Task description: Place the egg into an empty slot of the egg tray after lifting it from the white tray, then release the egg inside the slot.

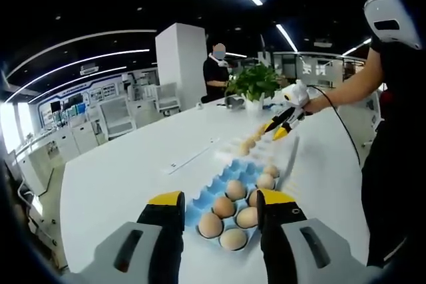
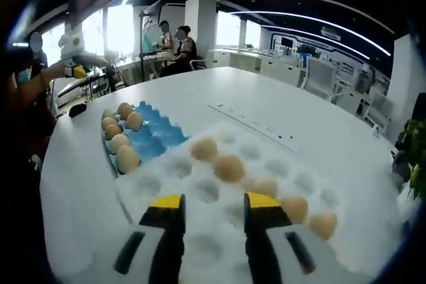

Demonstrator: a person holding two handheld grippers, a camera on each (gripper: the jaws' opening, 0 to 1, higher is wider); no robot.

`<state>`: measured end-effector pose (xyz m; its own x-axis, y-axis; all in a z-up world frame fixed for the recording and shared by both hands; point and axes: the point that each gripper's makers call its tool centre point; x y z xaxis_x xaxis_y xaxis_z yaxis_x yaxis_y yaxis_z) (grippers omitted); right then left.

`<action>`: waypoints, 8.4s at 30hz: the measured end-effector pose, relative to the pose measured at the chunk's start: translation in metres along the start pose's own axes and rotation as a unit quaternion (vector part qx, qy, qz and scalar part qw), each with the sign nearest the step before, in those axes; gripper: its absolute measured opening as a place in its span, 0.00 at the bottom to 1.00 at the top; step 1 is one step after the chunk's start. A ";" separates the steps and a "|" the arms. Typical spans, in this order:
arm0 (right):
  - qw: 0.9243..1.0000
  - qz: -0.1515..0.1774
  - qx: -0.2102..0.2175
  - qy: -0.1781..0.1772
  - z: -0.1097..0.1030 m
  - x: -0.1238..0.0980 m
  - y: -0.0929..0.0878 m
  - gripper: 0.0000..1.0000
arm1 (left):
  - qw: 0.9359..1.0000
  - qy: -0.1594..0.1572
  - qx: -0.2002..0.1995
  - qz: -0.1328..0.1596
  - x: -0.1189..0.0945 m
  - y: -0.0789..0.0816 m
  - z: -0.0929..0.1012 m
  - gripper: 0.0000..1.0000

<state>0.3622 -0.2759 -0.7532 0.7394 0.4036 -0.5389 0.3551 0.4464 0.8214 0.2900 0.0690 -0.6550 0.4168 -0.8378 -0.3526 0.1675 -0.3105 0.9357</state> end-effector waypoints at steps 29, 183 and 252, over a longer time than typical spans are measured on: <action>0.996 -0.064 0.019 -0.066 0.050 -0.002 -0.043 0.31 | 1.000 0.001 -0.001 0.006 0.000 0.003 -0.001 0.44; 0.968 0.033 -0.159 0.190 -0.177 0.083 0.075 0.25 | 1.000 0.016 -0.007 0.005 -0.009 -0.003 -0.006 0.43; 0.984 0.033 -0.053 0.170 -0.136 0.057 0.066 0.31 | 1.000 0.016 -0.003 0.007 -0.007 0.001 -0.007 0.43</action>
<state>0.3499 -0.1145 -0.7549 0.5187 0.6697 -0.5315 0.2384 0.4837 0.8421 0.2941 0.0775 -0.6516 0.4483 -0.8268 -0.3396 0.1660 -0.2963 0.9406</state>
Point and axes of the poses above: the point that each gripper's makers call its tool centre point, and the gripper's own axes: x roughly forward along the fingers, z roughly to its right, y roughly out of its top, and after that the axes turned 14 degrees about -y, right-handed
